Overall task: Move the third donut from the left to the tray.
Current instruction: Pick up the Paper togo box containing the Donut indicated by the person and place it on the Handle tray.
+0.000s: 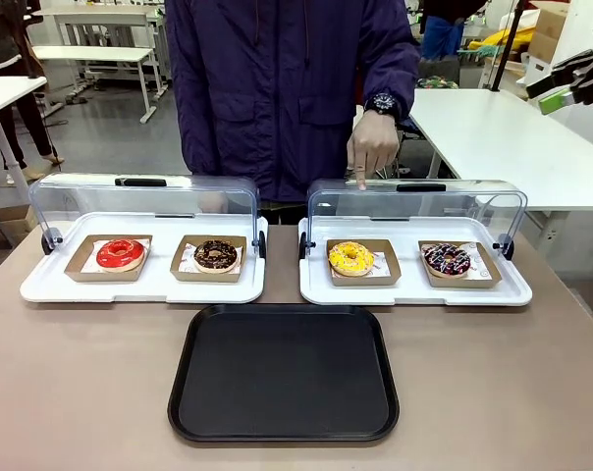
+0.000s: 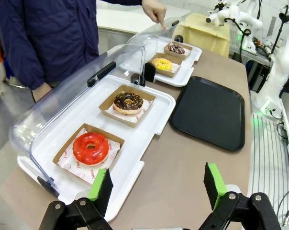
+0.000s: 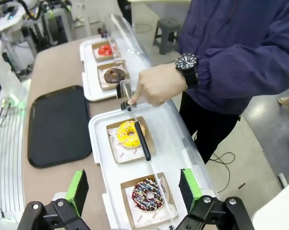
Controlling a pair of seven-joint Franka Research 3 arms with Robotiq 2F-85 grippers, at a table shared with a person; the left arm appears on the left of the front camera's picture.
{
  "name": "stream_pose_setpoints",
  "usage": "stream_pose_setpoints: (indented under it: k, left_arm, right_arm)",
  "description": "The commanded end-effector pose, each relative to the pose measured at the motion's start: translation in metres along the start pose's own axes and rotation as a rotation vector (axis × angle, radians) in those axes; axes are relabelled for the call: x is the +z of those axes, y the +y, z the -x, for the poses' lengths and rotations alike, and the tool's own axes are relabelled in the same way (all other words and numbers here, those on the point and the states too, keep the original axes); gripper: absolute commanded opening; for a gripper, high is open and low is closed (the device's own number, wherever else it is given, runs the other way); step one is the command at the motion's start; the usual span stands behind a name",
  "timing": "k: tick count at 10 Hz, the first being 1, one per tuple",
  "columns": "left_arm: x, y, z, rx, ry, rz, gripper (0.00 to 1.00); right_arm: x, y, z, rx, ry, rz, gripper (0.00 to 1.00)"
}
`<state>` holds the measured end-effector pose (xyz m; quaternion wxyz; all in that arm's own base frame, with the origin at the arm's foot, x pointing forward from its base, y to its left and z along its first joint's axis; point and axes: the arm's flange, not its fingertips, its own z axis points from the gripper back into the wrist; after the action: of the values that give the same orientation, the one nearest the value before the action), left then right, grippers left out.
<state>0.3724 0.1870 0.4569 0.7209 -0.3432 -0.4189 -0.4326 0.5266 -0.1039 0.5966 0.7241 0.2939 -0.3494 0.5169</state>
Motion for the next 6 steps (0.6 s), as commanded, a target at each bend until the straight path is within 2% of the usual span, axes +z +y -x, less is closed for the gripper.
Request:
stream_pose_setpoints:
  k: [1, 4, 5, 6]
  left_arm:
    - [0.001, -0.001, -0.002, -0.009, -0.010, 0.003, 1.00]
    - [0.001, -0.001, -0.002, -0.009, -0.010, 0.003, 1.00]
    - [0.001, -0.001, -0.002, -0.009, -0.010, 0.003, 1.00]
    - [0.001, -0.001, -0.002, -0.009, -0.010, 0.003, 1.00]
  right_arm:
    - [0.010, -0.001, -0.001, 0.004, -0.001, 0.013, 1.00]
    - [0.006, -0.001, 0.001, -0.001, -0.001, 0.010, 1.00]
    - [-0.023, 0.014, -0.006, 0.070, 0.158, 0.034, 1.00]
    - [-0.065, 0.024, -0.009, 0.097, 0.216, 0.048, 1.00]
